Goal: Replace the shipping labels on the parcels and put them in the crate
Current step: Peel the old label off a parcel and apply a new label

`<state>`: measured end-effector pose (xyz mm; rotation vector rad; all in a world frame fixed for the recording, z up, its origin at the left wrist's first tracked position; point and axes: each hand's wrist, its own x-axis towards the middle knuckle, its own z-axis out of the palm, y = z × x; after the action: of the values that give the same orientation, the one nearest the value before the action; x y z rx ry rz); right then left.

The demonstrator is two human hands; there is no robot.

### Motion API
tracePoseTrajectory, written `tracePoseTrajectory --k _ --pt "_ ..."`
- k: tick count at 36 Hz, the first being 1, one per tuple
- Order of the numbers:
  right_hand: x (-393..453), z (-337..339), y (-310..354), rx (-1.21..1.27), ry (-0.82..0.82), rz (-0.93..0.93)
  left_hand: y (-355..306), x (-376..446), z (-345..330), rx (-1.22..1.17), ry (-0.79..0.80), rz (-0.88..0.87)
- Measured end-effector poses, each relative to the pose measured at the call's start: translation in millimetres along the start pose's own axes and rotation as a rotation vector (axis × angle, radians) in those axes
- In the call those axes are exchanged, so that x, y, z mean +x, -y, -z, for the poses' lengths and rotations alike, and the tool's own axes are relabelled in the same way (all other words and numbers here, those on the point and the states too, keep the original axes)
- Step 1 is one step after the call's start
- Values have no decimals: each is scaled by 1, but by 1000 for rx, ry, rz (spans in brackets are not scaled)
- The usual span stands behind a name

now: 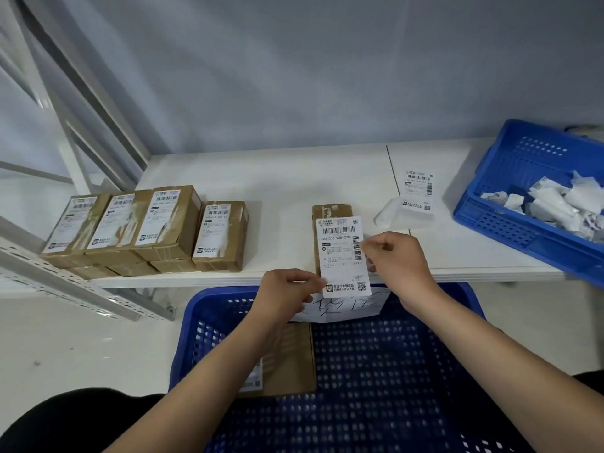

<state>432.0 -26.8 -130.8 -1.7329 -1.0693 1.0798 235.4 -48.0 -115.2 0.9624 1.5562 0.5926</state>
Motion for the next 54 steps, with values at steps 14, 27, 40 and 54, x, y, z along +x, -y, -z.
tracePoseTrajectory --k 14,27,40,54 --pt "32 2 28 -132 -35 102 -34 31 4 25 -51 -68" --pt "75 -18 19 -167 -18 59 -33 75 -2 79 -79 -3" --pt "78 -19 18 -112 9 47 -37 78 8 94 -69 0" --pt "78 -19 15 -180 -12 2 -32 80 2 134 -69 10"
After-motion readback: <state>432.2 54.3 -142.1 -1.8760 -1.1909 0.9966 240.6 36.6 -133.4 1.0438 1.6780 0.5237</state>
